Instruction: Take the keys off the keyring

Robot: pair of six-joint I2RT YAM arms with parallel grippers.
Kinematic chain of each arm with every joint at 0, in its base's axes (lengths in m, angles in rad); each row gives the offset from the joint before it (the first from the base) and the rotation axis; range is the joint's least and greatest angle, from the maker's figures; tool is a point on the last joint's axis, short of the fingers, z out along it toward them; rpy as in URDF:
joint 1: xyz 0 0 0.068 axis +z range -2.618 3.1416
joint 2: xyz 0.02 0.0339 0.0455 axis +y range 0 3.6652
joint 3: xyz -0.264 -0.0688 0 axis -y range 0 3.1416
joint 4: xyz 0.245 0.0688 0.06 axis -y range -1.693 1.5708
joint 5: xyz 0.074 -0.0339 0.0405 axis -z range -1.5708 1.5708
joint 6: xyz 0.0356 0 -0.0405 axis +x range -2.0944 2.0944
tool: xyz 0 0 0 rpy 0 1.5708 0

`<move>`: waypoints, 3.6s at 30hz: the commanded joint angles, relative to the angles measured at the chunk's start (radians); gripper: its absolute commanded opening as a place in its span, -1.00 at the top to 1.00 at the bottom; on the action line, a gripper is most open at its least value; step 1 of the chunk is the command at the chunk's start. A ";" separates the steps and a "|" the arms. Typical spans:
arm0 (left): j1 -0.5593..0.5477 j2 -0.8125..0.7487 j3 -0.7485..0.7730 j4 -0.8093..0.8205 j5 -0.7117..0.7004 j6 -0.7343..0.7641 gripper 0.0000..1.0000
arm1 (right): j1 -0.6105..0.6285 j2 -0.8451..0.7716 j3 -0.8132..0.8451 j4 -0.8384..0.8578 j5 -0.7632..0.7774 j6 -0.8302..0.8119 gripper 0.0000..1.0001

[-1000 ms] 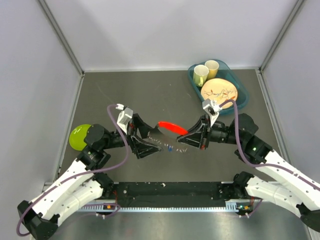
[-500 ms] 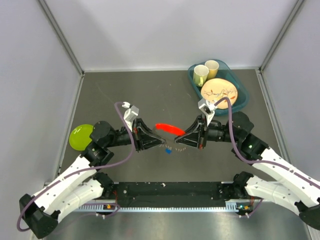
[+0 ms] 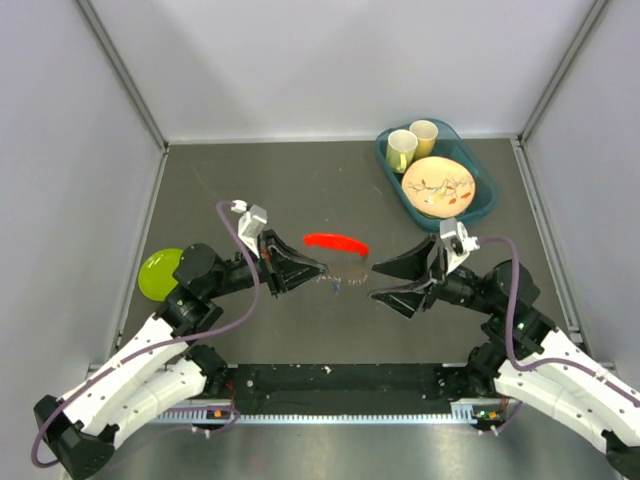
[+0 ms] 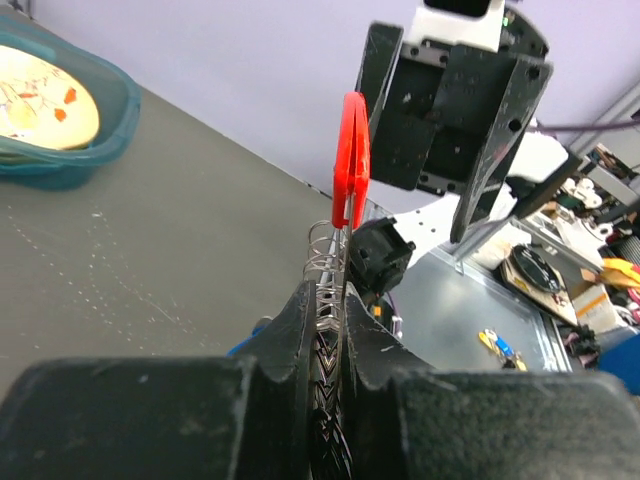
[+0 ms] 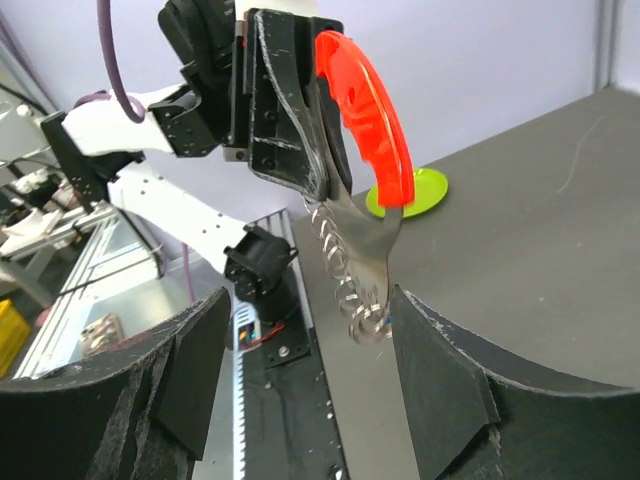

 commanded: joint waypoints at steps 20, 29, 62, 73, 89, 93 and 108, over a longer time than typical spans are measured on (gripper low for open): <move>0.005 -0.103 0.056 0.056 -0.240 -0.077 1.00 | 0.421 0.212 -0.097 0.487 0.750 -0.424 -0.25; 0.005 -0.123 0.042 0.053 -0.264 -0.088 1.00 | 0.468 0.358 -0.019 0.548 0.766 -0.433 -0.23; 0.006 -0.168 0.010 0.067 -0.302 -0.125 1.00 | 0.491 0.530 0.058 0.634 0.867 -0.459 0.52; 0.005 -0.177 0.008 0.048 -0.327 -0.117 1.00 | 0.491 0.527 0.011 0.643 0.853 -0.454 0.59; 0.005 -0.260 -0.033 -0.121 -0.511 -0.019 0.98 | 0.493 0.335 0.061 0.242 0.940 -0.560 1.00; 0.005 -0.264 -0.071 -0.153 -0.531 -0.026 0.50 | 0.491 0.292 0.113 0.092 0.974 -0.634 1.00; 0.006 -0.327 0.068 -0.437 -0.626 0.179 -0.25 | 0.491 0.266 0.339 -0.404 0.835 -0.865 1.00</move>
